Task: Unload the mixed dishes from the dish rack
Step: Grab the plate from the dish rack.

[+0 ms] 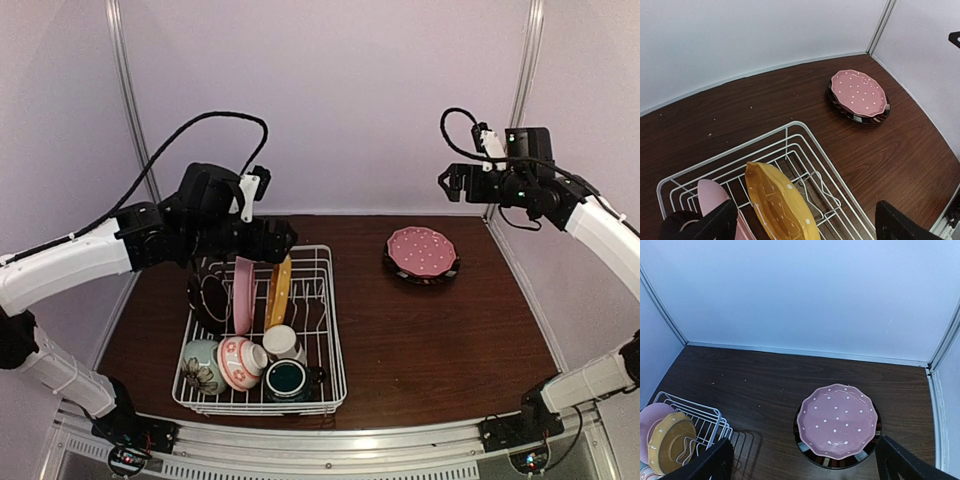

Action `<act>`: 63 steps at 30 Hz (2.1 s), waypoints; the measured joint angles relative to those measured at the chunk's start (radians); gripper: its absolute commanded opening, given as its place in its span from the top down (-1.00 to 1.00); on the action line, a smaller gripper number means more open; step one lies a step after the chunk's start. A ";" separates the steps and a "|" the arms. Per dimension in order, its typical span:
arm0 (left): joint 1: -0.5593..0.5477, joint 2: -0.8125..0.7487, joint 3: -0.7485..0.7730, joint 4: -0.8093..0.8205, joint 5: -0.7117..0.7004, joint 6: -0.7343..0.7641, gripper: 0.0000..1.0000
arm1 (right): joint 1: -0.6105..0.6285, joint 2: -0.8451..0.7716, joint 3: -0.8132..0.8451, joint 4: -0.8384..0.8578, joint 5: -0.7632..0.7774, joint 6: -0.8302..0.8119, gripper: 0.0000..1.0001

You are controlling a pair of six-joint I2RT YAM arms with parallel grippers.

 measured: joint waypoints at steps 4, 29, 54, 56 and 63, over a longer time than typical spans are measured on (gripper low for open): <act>0.001 0.000 -0.020 0.003 0.025 -0.069 -0.93 | 0.002 -0.041 0.014 -0.032 0.132 -0.032 -0.99; 0.039 0.106 -0.100 0.061 0.200 -0.291 -0.33 | 0.001 -0.135 -0.109 0.036 0.151 -0.051 -0.99; 0.081 0.134 -0.133 0.087 0.322 -0.362 0.60 | 0.001 -0.122 -0.129 0.063 0.145 -0.069 -0.99; 0.087 0.129 -0.142 0.094 0.327 -0.362 0.61 | 0.001 -0.118 -0.129 0.064 0.142 -0.066 -0.99; 0.093 0.108 -0.166 0.111 0.336 -0.369 0.87 | 0.001 -0.112 -0.130 0.069 0.117 -0.055 -0.99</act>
